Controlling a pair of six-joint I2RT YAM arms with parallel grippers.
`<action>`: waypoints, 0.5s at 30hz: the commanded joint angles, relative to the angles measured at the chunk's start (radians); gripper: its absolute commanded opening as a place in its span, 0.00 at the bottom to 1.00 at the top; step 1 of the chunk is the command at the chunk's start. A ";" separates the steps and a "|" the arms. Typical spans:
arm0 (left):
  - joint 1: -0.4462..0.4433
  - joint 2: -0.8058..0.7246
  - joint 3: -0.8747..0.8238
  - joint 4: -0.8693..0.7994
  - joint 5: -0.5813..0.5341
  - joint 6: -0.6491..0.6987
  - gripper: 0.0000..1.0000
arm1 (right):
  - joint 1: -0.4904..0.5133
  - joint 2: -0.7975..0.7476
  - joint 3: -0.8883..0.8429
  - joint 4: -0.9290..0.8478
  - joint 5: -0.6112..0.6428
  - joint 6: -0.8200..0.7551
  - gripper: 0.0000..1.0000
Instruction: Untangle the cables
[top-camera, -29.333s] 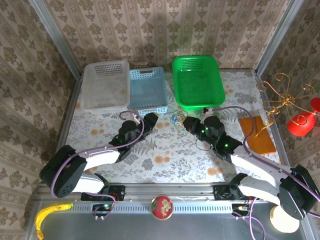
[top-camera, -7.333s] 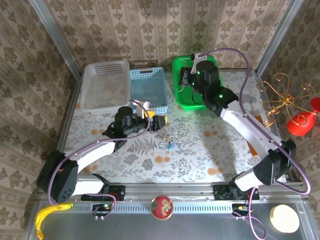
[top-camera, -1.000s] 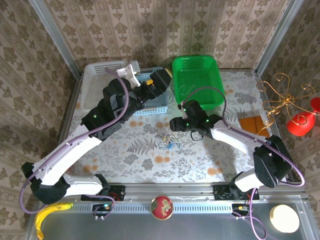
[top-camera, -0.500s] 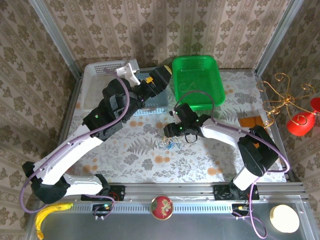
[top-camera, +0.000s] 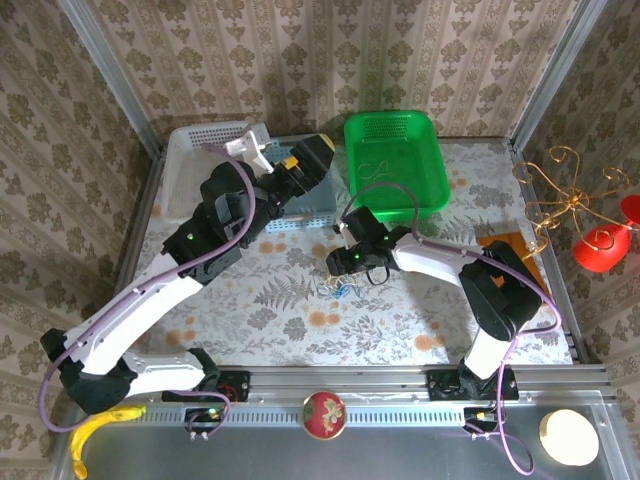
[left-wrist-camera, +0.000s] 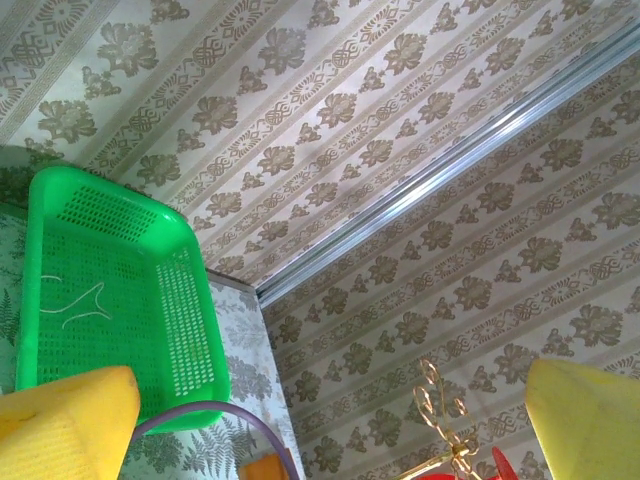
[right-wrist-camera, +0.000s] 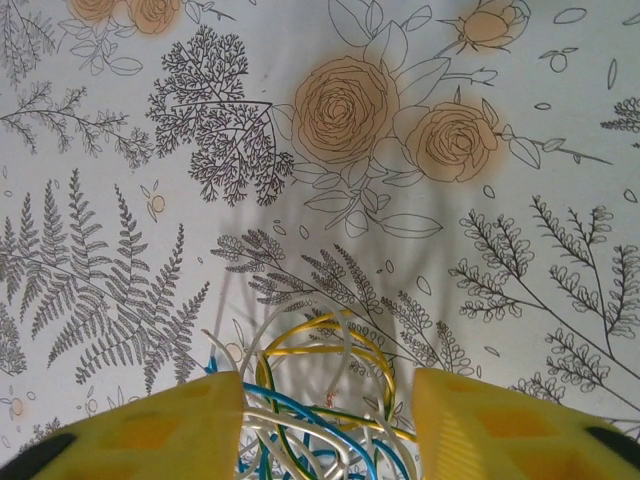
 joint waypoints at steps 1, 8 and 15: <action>0.000 -0.009 0.024 0.010 0.021 0.006 1.00 | 0.002 0.016 0.028 -0.019 -0.026 -0.014 0.41; 0.019 -0.016 -0.007 0.036 0.045 0.005 1.00 | -0.004 -0.003 0.025 -0.022 -0.040 -0.014 0.11; 0.065 -0.067 -0.106 0.015 0.052 0.036 1.00 | -0.004 -0.081 -0.009 -0.023 -0.042 -0.003 0.00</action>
